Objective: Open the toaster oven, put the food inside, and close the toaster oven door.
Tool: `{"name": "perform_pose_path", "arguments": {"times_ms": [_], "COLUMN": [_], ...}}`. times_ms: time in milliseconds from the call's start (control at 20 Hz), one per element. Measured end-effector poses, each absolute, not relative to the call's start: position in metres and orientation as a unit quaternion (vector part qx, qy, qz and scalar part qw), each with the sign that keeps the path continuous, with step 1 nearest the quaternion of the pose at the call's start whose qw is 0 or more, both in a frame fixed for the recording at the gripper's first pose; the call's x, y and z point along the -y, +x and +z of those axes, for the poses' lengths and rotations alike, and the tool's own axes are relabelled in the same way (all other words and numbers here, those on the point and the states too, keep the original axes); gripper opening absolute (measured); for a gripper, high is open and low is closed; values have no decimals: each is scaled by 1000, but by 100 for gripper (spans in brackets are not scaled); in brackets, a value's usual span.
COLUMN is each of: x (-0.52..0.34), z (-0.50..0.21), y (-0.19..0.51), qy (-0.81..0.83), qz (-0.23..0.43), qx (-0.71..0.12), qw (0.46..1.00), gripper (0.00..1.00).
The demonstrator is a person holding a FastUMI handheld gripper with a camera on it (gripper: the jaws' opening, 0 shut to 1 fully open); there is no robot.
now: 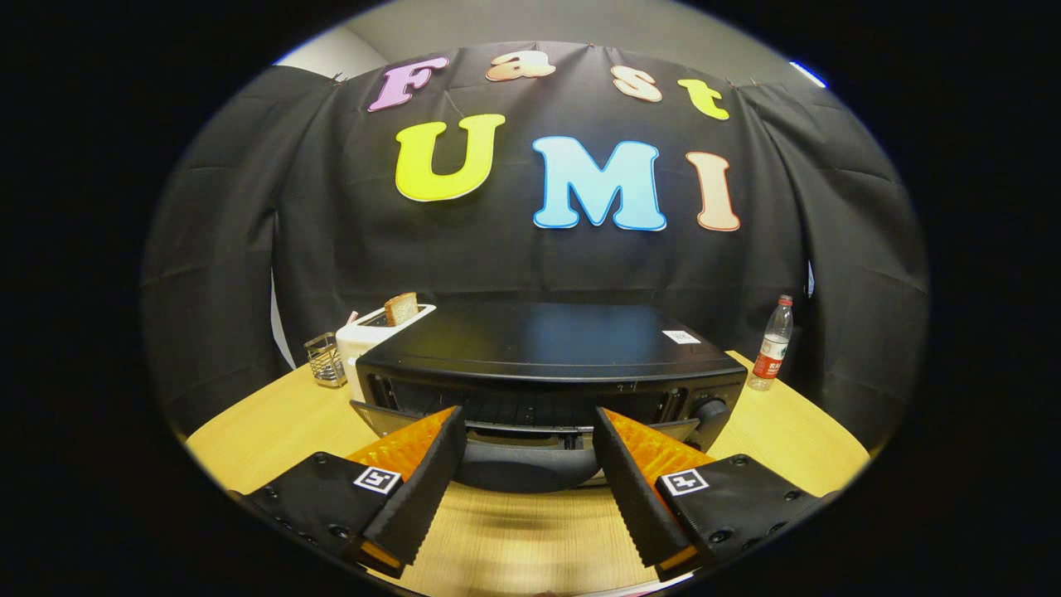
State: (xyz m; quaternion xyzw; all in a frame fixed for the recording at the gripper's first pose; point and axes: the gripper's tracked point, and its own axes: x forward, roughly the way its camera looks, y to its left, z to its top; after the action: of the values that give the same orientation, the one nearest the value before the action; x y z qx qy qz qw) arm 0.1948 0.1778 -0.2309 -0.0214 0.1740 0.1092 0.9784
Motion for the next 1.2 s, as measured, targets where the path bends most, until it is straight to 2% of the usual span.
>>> {"name": "perform_pose_path", "arguments": {"times_ms": [1200], "x": [-168], "z": [-271], "y": [128], "qy": [-67], "qz": [118], "qx": [-251], "qw": [959], "gripper": [98]}}
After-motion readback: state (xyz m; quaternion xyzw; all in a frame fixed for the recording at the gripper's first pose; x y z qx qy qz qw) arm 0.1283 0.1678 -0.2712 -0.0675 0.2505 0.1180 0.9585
